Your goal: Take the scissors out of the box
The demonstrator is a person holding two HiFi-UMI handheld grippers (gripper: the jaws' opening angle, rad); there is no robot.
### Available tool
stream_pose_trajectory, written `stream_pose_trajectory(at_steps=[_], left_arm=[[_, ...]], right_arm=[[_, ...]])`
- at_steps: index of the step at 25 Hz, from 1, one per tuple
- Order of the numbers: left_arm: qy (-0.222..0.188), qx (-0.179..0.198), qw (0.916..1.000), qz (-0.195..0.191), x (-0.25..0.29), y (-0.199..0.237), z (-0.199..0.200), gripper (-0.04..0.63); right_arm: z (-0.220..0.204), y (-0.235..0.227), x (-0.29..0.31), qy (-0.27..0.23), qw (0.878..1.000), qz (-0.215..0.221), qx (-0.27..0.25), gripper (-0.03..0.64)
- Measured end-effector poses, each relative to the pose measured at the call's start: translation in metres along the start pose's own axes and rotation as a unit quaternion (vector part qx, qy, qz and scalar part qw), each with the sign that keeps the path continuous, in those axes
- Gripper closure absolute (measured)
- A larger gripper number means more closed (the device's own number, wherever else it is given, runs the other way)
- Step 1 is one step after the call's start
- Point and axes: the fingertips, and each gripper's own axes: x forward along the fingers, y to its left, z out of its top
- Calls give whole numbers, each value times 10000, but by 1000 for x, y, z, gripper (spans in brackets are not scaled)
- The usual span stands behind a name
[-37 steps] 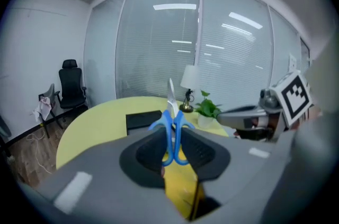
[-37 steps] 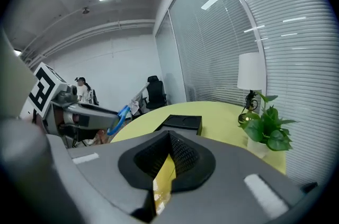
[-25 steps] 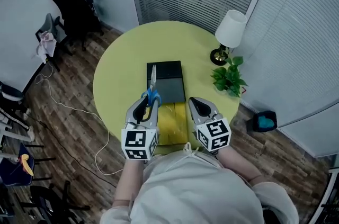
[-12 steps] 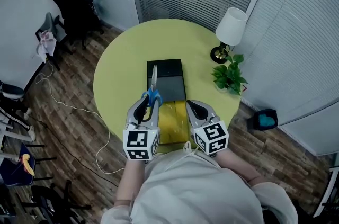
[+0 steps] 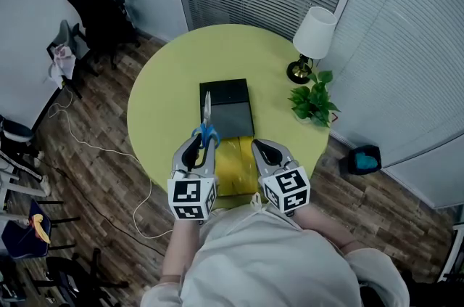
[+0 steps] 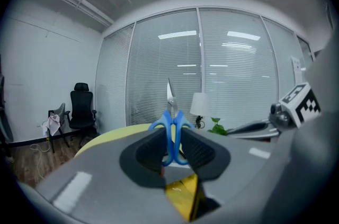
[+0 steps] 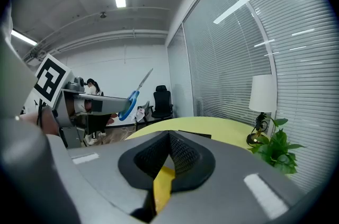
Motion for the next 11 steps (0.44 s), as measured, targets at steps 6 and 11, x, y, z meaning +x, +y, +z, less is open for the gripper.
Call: stream_pose_trajectory(at_steps=[6,11], left_arm=[[38,-14,10000,-8,1,1,-4,502],[51,23,10000,-28,4,0,-6,502]], right_arm=[[-3,0,1,45,10000,-13,49,617],[-6,-2,4,84,9999,-5,67,617]])
